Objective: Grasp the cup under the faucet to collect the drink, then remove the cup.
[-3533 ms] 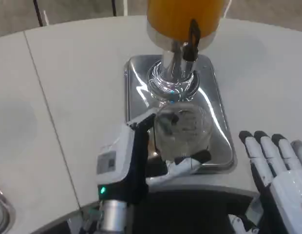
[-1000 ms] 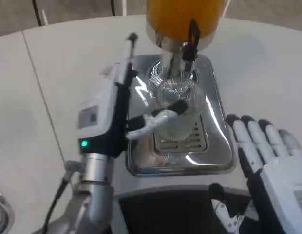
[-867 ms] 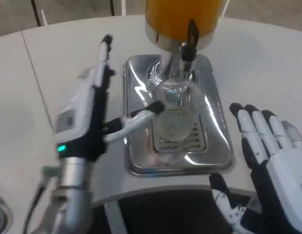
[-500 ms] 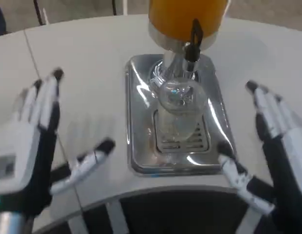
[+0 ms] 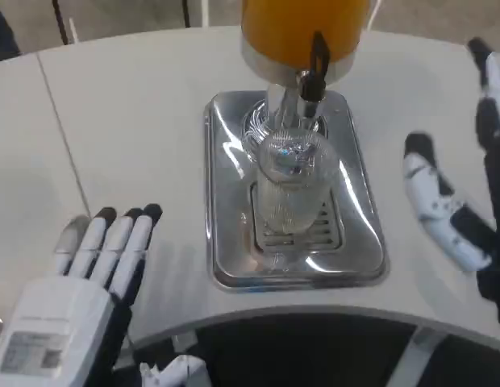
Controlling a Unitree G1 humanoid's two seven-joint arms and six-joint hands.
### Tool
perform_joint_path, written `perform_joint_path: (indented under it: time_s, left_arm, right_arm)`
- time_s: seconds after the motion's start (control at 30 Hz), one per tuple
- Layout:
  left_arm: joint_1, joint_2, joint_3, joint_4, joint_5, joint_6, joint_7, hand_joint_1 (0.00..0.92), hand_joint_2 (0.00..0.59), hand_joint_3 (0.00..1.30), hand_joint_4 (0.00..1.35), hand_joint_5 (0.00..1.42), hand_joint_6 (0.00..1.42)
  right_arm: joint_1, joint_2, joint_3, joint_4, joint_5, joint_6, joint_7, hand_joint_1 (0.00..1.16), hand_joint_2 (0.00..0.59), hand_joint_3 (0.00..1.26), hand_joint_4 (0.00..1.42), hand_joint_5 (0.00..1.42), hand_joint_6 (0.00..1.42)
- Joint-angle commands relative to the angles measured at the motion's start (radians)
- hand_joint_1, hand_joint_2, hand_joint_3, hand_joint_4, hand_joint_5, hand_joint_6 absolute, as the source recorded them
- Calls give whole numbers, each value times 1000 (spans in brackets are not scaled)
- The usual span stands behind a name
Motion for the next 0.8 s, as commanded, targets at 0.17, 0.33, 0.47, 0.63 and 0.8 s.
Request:
perform_joint_path:
  time_s: [0.17,0.33,0.47,0.63,0.8]
  left_arm:
    - [45,3,27,-29,-27,-32,-20,0,156,0,0,0,0]
    - [49,2,29,-19,-22,-41,-25,0,156,0,0,0,0]
    - [53,-4,25,-15,-25,-47,-25,0,157,0,0,0,0]
    - [59,-10,21,-12,-24,-47,-26,0,157,0,0,0,0]
    - [61,-16,25,-2,-20,-48,-12,0,157,0,0,0,0]
  right_arm:
    - [-202,20,12,102,122,115,-11,225,585,0,0,0,1]
    - [-285,11,46,142,144,127,-13,217,586,0,0,0,1]
    - [-311,6,79,168,179,136,3,172,586,0,0,0,1]
    - [-303,-5,89,207,265,136,28,157,586,0,0,0,9]
    - [-319,-18,97,242,315,110,23,150,586,0,0,0,4]
